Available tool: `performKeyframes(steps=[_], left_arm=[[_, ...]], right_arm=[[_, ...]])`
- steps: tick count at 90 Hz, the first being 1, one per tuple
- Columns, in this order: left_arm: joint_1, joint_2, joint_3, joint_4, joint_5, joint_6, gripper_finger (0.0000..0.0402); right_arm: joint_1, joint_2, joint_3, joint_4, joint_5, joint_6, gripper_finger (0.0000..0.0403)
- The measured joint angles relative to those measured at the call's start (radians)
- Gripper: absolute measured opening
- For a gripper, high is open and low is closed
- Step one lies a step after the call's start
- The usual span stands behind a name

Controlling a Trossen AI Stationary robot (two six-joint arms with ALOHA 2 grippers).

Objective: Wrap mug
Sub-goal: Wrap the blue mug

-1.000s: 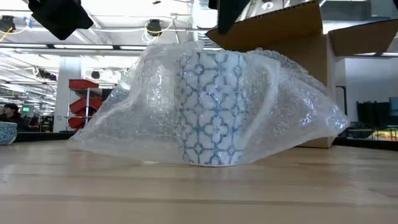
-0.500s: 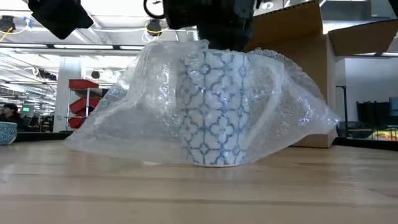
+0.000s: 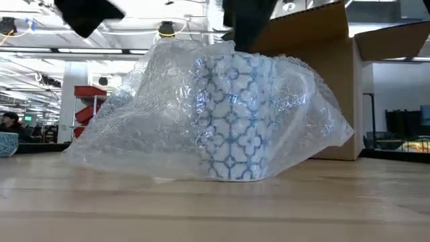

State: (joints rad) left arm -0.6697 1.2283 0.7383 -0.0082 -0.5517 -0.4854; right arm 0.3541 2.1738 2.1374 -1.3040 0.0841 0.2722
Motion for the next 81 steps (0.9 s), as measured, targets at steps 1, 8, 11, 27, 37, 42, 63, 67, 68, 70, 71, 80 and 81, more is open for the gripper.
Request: performKeyframes(steps=[1, 8, 11, 27, 37, 42, 63, 67, 68, 70, 71, 80, 81], left_arm=[[0.001, 0.0, 0.0, 0.012, 0.0, 0.01, 0.0212], [0.006, 0.0, 0.0, 0.081, 0.0, 0.072, 0.0212], [0.007, 0.0, 0.0, 0.103, 0.0, 0.094, 0.0212], [0.018, 0.0, 0.0, 0.136, 0.028, 0.134, 0.0212], [0.026, 0.022, 0.001, 0.154, 0.038, 0.137, 0.0212], [0.029, 0.042, 0.001, 0.174, 0.054, 0.15, 0.0212], [0.064, 0.147, 0.001, 0.274, 0.172, 0.194, 0.0212], [0.073, 0.161, 0.001, 0.275, 0.19, 0.19, 0.0212], [0.075, 0.164, 0.001, 0.277, 0.192, 0.188, 0.0212], [0.079, 0.17, 0.001, 0.278, 0.2, 0.184, 0.0212], [0.081, 0.172, 0.001, 0.276, 0.204, 0.182, 0.0212], [0.085, 0.179, 0.001, 0.232, 0.215, 0.177, 0.0212], [0.084, 0.179, 0.001, 0.225, 0.215, 0.177, 0.0212]], right_arm=[[0.005, 0.0, 0.007, -0.009, 0.009, 0.0, 0.0], [0.046, -0.001, 0.041, -0.07, 0.051, 0.012, 0.0], [0.064, -0.002, 0.049, -0.096, 0.063, 0.023, 0.0], [0.163, -0.002, 0.026, -0.248, 0.172, 0.144, 0.0002], [0.191, -0.025, -0.061, -0.259, 0.185, 0.231, 0.0021], [0.196, -0.053, -0.122, -0.237, 0.185, 0.251, 0.004], [0.177, -0.242, -0.494, -0.075, 0.185, 0.359, 0.0135], [0.17, -0.291, -0.575, 0.007, 0.187, 0.359, 0.0152], [0.169, -0.303, -0.595, 0.029, 0.187, 0.36, 0.0155], [0.165, -0.325, -0.636, 0.073, 0.187, 0.359, 0.0162], [0.163, -0.336, -0.654, 0.093, 0.187, 0.359, 0.0166], [0.151, -0.405, -0.813, 0.271, 0.148, 0.359, 0.0188], [0.151, -0.41, -0.829, 0.286, 0.144, 0.359, 0.019]])
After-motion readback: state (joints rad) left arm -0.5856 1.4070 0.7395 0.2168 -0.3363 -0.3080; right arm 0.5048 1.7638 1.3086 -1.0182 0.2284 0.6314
